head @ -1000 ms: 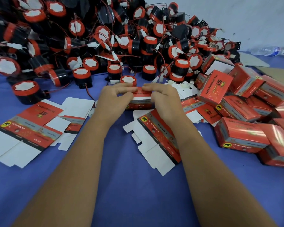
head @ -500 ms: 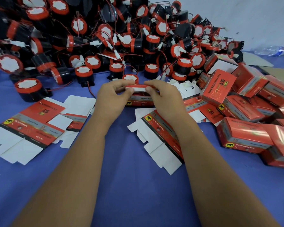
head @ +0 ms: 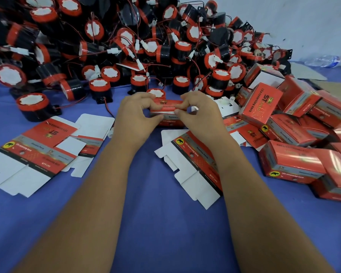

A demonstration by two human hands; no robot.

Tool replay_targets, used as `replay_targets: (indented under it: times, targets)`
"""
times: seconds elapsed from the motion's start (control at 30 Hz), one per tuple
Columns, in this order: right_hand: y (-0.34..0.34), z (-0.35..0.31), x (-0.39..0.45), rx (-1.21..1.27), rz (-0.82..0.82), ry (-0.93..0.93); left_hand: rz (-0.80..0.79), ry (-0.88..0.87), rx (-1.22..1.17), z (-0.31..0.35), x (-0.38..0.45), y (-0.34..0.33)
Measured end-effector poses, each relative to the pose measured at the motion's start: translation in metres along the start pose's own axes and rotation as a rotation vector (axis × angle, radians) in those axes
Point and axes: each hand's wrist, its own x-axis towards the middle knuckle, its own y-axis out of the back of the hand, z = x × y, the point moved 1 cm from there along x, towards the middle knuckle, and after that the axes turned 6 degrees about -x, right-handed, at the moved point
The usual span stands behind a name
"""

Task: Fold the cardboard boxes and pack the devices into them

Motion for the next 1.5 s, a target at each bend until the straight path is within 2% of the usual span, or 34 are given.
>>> replay_targets:
  times: [0.07, 0.2, 0.3, 0.43, 0.53, 0.6, 0.73, 0.8, 0.87, 0.93, 1.0, 1.07, 1.13, 1.2, 1.27, 1.37, 1.43, 1.5]
  targets:
    - [0.001, 0.0, -0.001, -0.018, -0.02, 0.02, 0.029, -0.034, 0.142, 0.0, 0.0, -0.001]
    - [0.0, 0.001, 0.0, -0.018, -0.085, -0.032, 0.048, -0.048, 0.202, 0.002, -0.004, -0.003]
    - [-0.002, 0.001, -0.002, 0.018, -0.114, -0.042, -0.027, -0.152, 0.271, 0.006, -0.006, -0.007]
    - [-0.006, -0.004, -0.005, -0.123, -0.159, 0.065, -0.032, -0.073, 0.129, 0.007, -0.007, -0.009]
    - [-0.003, -0.005, -0.006, -0.133, -0.104, 0.112, -0.003, 0.014, -0.066, 0.009, -0.008, -0.005]
    - [0.004, -0.007, -0.004, -0.12, -0.032, 0.113, 0.032, 0.012, -0.068, 0.011, -0.008, -0.003]
    - [0.025, -0.008, -0.001, -0.062, 0.272, -0.034, 0.068, -0.034, -0.088, 0.026, -0.015, -0.002]
    - [0.037, -0.002, -0.003, -0.075, 0.364, -0.169, -0.074, -0.03, -0.179, 0.037, -0.022, -0.005]
    - [0.051, 0.009, -0.006, -0.22, 0.344, -0.289, -0.359, 0.004, -0.229, 0.045, -0.029, -0.015]
    - [0.068, 0.022, -0.011, -0.418, 0.278, -0.361, -0.569, -0.059, -0.067, 0.047, -0.035, -0.024]
    - [0.082, 0.031, -0.012, -0.544, 0.245, -0.42, -0.616, -0.093, 0.123, 0.042, -0.035, -0.03]
    - [0.085, 0.033, -0.008, -0.661, 0.286, -0.438, -0.526, 0.023, 0.198, 0.036, -0.032, -0.03]
    - [0.078, 0.03, 0.003, -0.747, 0.334, -0.411, -0.37, 0.107, 0.267, 0.029, -0.027, -0.027]
    - [0.069, 0.027, 0.014, -0.792, 0.304, -0.437, -0.271, 0.17, 0.274, 0.023, -0.026, -0.025]
    - [0.061, 0.027, 0.021, -0.836, 0.25, -0.496, -0.196, 0.269, 0.17, 0.021, -0.027, -0.021]
    - [0.051, 0.019, 0.018, -0.865, 0.289, -0.519, 0.042, 0.399, -0.107, 0.018, -0.028, -0.013]
    - [0.041, 0.008, 0.01, -0.763, 0.343, -0.431, 0.171, 0.444, -0.269, 0.018, -0.03, -0.007]
    - [0.029, -0.005, -0.001, -0.489, 0.341, -0.262, 0.263, 0.417, -0.377, 0.018, -0.029, -0.001]
